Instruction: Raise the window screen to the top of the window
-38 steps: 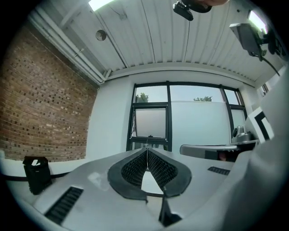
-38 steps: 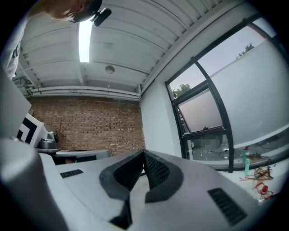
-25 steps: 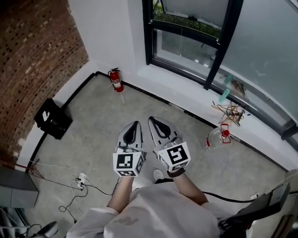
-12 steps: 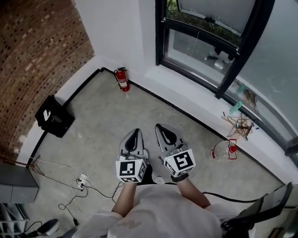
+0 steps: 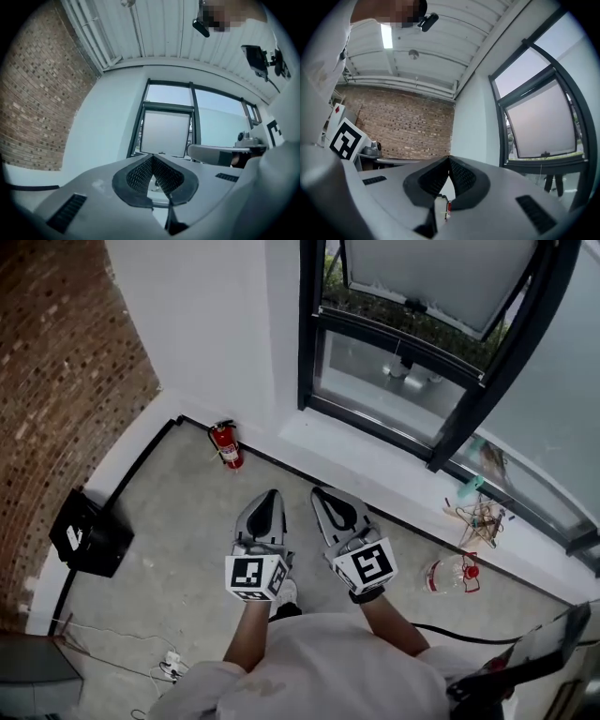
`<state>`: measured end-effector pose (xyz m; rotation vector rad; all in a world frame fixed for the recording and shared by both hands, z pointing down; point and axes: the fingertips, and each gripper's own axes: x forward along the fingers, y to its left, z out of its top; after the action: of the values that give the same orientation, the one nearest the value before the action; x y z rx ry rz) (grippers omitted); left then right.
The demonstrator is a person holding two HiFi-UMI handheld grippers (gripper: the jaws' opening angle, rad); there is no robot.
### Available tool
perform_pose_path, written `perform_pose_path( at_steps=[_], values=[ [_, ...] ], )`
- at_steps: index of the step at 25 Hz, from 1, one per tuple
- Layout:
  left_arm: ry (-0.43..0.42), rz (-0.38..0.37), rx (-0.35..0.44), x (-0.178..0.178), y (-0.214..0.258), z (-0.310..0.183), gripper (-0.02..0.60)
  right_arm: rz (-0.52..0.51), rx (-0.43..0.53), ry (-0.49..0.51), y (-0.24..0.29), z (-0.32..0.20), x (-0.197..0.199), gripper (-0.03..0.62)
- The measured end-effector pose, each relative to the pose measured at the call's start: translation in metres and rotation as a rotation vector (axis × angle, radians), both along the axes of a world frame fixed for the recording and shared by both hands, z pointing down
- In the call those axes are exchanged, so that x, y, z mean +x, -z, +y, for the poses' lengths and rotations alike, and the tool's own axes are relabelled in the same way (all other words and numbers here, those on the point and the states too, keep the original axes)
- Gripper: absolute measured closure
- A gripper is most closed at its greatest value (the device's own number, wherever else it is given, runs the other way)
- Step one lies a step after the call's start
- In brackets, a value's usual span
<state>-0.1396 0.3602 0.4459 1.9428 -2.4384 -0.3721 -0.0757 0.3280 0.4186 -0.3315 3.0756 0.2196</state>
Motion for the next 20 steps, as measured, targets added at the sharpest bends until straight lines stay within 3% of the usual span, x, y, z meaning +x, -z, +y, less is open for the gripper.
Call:
perform_pose_path(
  at_steps=[3, 6, 10, 16, 20],
  values=[
    [-0.082, 0.008, 0.024, -0.042, 0.004, -0.039, 0.58, 0.009, 0.009, -0.043, 0.002, -0.032, -0.043, 0.592],
    [-0.126, 0.039, -0.015, -0.069, -0.011, -0.077, 0.58, 0.048, -0.012, -0.062, -0.013, -0.053, -0.069, 0.592],
    [-0.213, 0.013, -0.065, -0.062, -0.023, -0.139, 0.58, 0.029, -0.013, -0.133, -0.022, -0.109, -0.074, 0.592],
    [-0.285, 0.0, -0.068, -0.06, -0.024, -0.268, 0.58, -0.001, -0.019, -0.238, -0.025, -0.242, -0.071, 0.592],
    [-0.34, -0.091, -0.031, -0.044, 0.008, -0.367, 0.58, -0.03, -0.01, -0.316, -0.008, -0.35, -0.053, 0.592]
  ],
)
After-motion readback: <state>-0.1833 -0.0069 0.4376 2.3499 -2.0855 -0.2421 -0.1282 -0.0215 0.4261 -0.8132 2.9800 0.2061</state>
